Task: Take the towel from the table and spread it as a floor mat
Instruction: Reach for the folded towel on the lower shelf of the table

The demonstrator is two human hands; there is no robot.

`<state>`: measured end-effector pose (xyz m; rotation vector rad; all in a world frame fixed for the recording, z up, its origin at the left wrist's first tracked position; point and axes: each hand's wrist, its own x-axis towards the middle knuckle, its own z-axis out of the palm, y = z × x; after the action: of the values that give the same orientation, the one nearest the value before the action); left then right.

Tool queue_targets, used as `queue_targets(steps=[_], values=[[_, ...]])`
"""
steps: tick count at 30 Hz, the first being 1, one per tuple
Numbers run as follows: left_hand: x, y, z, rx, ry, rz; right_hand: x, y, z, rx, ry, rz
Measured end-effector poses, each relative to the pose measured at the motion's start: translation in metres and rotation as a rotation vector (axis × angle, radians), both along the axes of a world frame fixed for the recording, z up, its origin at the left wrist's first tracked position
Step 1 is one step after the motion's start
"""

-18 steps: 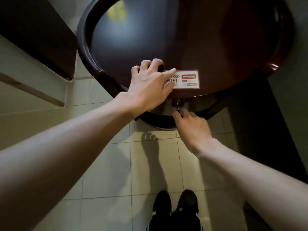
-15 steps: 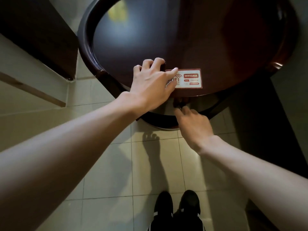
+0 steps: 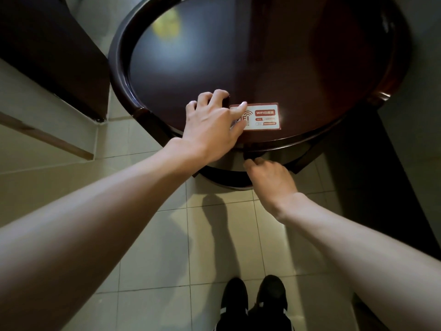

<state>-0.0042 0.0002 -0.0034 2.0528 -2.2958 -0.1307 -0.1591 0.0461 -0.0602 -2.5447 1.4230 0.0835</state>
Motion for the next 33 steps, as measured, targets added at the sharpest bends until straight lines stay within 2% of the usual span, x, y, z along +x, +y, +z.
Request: queue_targets(steps=[14, 20, 33], values=[[-0.006, 0.015, -0.007, 0.052, 0.073, 0.013, -0.022, 0.059, -0.003, 0.07, -0.06, 0.069], [-0.01, 0.031, -0.011, -0.012, 0.0, -0.025, -0.029, 0.086, 0.002, 0.071, -0.07, 0.088], [-0.015, 0.039, -0.011, 0.07, 0.032, 0.017, -0.042, 0.139, 0.008, 0.034, 0.06, 0.128]])
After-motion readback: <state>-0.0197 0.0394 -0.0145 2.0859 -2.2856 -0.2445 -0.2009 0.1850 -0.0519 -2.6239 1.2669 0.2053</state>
